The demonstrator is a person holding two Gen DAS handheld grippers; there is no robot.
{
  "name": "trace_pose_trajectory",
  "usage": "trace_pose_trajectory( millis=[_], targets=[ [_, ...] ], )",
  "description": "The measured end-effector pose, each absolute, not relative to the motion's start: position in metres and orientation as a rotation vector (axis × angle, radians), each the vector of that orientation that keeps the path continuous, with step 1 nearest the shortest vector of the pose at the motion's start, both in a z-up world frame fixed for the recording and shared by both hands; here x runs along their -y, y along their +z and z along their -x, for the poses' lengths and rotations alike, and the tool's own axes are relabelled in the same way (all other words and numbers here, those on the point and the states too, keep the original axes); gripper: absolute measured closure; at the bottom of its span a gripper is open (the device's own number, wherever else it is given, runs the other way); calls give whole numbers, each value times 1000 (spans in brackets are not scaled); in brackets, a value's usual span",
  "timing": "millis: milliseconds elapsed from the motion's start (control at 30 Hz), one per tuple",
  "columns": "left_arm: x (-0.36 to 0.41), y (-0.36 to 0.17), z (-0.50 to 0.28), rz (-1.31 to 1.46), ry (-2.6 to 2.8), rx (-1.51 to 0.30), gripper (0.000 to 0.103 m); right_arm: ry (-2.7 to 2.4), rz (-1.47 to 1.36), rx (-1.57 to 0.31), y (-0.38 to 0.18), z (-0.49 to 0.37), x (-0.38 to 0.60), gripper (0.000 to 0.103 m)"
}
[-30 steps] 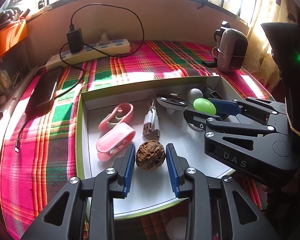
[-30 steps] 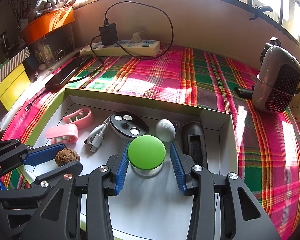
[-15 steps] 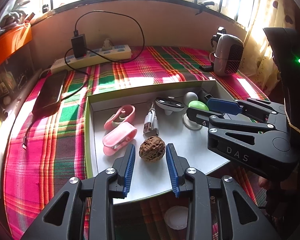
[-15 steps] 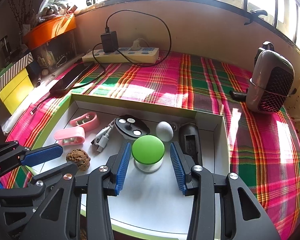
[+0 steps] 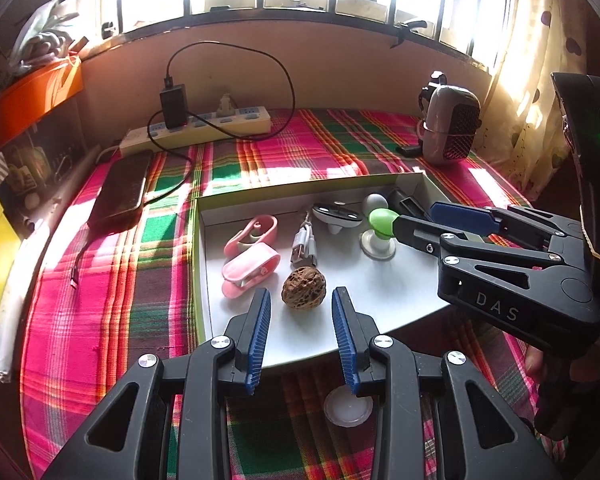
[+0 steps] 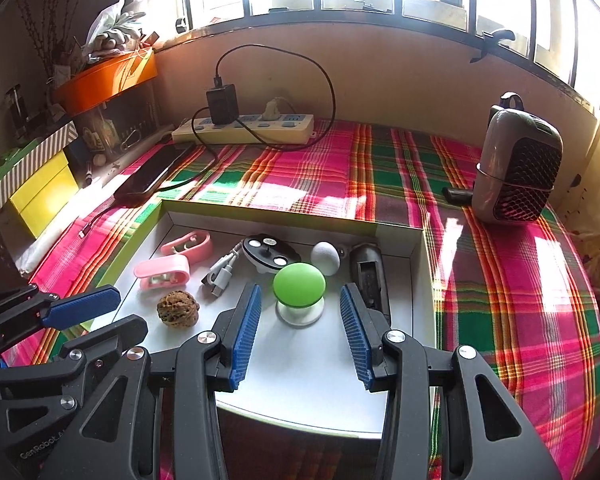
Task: Organize objects
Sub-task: 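Open right gripper releasing the green knob while left gripper releases the walnut, then withdraw both open grippers from the box toward the remaining items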
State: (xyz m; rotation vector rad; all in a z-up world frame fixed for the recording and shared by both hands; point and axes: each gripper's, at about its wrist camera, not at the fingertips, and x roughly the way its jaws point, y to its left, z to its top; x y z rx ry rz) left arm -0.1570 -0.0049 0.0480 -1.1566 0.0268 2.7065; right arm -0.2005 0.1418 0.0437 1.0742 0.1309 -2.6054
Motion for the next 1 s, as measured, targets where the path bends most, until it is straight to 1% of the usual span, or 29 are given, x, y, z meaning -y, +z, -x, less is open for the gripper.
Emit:
trace_pose_trajectory(
  millis=[267, 500, 1000],
  targets=[
    [10, 53, 135, 1130, 2740, -21, 73, -2625, -1032, -124, 54, 176, -147, 60],
    [23, 57, 115, 1094, 2763, 43, 73, -2632, -1009, -106, 58, 151, -152, 60],
    [15, 36, 94, 1148, 2683, 35, 73, -2593, -1063, -54, 43, 121, -163, 60]
  ],
)
